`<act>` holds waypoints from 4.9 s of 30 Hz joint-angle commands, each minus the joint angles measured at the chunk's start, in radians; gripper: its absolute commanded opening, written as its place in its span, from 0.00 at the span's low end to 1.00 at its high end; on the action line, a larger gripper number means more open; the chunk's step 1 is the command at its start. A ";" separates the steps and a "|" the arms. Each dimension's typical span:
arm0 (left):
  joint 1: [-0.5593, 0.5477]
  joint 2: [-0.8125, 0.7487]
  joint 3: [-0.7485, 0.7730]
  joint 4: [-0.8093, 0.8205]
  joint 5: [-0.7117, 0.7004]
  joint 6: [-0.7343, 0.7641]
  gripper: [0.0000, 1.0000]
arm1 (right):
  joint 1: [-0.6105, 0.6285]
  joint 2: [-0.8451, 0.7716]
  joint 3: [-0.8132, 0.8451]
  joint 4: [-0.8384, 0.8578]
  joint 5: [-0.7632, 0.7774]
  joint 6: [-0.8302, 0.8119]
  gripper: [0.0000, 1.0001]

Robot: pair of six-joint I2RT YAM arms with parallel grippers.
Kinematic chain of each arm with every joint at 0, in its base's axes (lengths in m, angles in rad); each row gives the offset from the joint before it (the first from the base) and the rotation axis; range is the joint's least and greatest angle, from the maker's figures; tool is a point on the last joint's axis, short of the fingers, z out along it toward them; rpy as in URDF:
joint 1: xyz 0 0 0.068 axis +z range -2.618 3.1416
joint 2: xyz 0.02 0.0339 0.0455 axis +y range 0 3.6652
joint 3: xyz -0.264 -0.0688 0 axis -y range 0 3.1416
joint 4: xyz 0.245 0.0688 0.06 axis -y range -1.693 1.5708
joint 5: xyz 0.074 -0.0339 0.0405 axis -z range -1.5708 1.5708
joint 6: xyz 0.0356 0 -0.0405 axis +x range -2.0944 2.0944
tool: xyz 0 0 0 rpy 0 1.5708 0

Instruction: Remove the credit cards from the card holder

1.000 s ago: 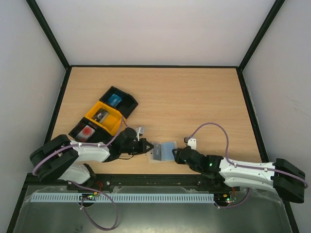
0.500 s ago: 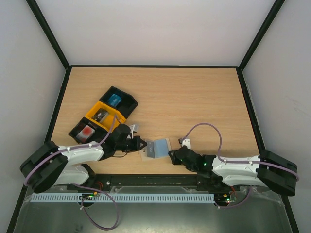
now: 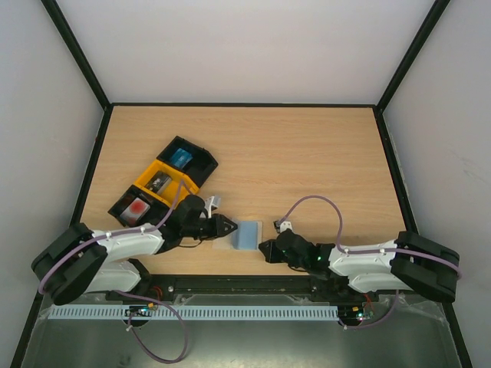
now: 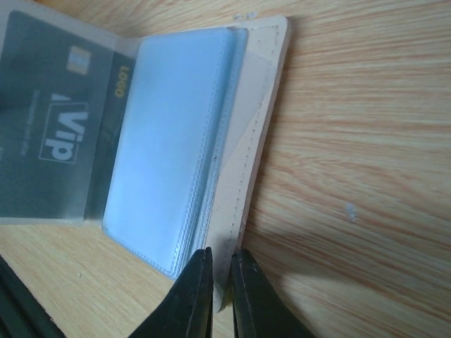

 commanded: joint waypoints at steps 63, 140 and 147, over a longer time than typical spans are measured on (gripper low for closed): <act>0.032 0.310 -0.051 0.408 0.106 -0.082 0.30 | 0.001 0.214 0.134 -0.010 0.006 0.019 0.19; 0.155 -0.295 -0.138 0.043 0.077 -0.120 0.03 | 0.111 -0.148 0.097 0.102 0.171 -0.640 0.22; 0.172 -0.390 -0.133 -0.006 0.128 -0.169 0.03 | 0.180 -0.172 0.030 0.295 0.190 -0.954 0.36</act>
